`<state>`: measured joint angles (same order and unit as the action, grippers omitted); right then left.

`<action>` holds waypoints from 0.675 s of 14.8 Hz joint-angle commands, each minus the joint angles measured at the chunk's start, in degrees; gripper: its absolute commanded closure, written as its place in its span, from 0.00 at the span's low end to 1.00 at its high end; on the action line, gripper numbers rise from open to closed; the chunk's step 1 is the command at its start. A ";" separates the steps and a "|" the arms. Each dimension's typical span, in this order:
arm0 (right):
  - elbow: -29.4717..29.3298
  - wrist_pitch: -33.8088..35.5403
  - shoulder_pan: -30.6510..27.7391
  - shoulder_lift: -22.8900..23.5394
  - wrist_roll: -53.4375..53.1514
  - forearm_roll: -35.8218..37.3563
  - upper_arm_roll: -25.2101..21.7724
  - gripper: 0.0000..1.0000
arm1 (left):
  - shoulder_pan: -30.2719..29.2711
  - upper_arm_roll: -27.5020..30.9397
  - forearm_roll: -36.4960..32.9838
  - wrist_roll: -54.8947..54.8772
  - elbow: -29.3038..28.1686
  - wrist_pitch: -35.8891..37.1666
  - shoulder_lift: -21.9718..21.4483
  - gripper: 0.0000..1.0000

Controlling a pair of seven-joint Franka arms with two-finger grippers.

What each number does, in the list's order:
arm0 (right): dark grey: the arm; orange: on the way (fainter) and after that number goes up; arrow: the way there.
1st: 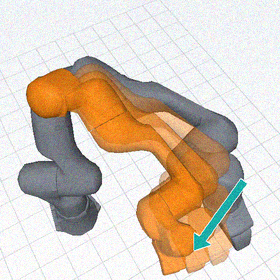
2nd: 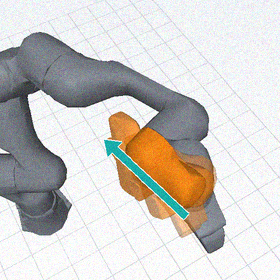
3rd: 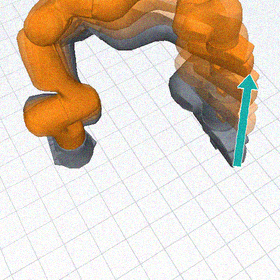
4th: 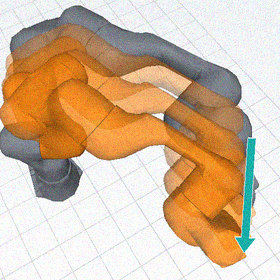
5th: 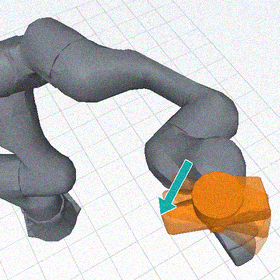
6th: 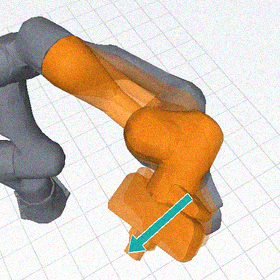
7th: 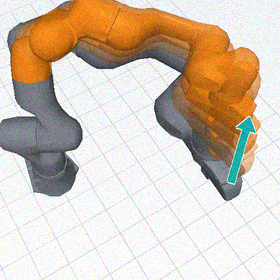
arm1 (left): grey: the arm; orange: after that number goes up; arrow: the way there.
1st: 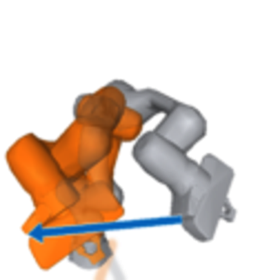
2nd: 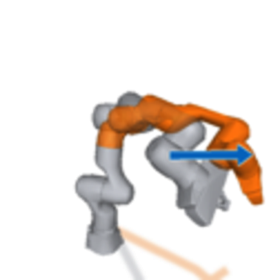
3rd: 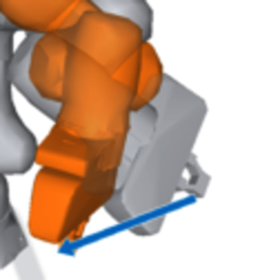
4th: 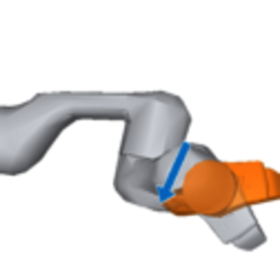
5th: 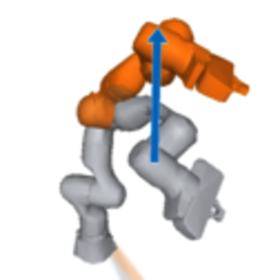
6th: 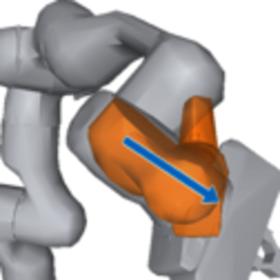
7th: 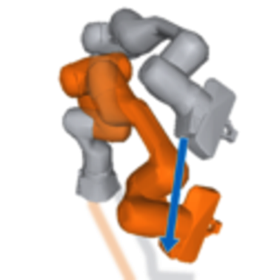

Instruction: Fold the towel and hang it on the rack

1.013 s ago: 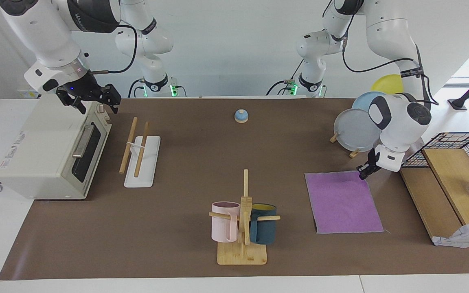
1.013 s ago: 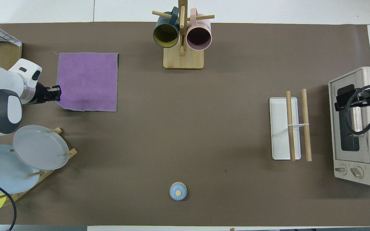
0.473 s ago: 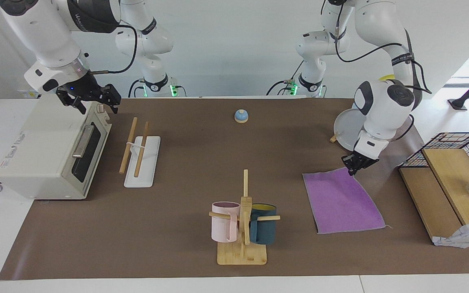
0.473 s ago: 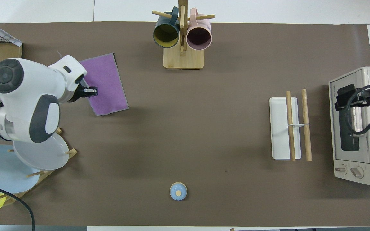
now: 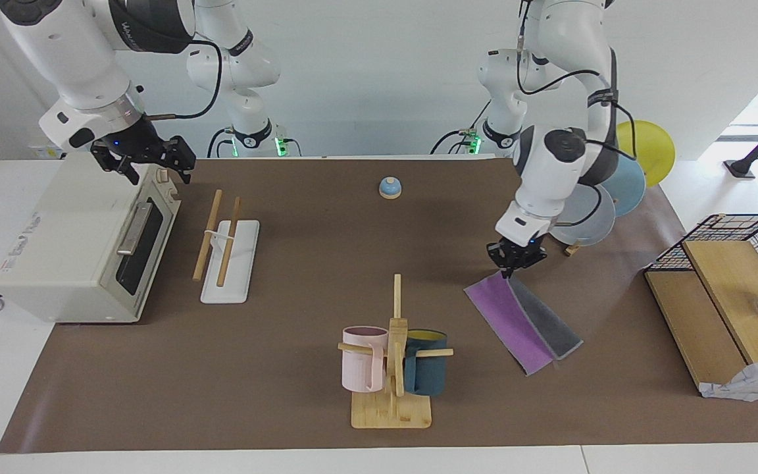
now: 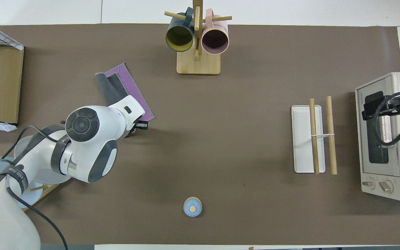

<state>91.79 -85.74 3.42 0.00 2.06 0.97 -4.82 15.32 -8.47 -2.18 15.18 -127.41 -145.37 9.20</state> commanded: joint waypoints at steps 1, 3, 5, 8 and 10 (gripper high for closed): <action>1.37 -0.39 -0.52 -1.14 1.10 -1.15 0.16 0.00 | 0.76 0.74 -1.60 1.25 -1.09 -1.85 0.11 1.00; 1.37 -0.39 -0.52 -1.14 1.10 -1.15 0.16 0.00 | 0.85 0.74 -1.69 3.45 -0.83 -1.59 0.20 0.00; 1.37 -0.39 -0.52 -1.14 1.10 -1.06 0.16 0.00 | 0.24 0.74 -1.69 3.63 -0.48 -0.97 -0.06 0.00; 1.37 -0.30 -0.52 -1.14 1.10 -1.15 0.16 0.00 | -3.00 0.56 -1.69 2.75 0.48 0.69 -0.59 0.00; 1.37 -0.39 -0.52 -1.14 1.10 -1.15 0.16 0.00 | -5.90 0.39 -0.99 1.96 1.10 0.88 -0.07 0.00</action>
<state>91.79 -85.74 3.42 0.00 2.06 0.97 -4.82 12.54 -7.82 -2.33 17.28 -127.06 -145.43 9.25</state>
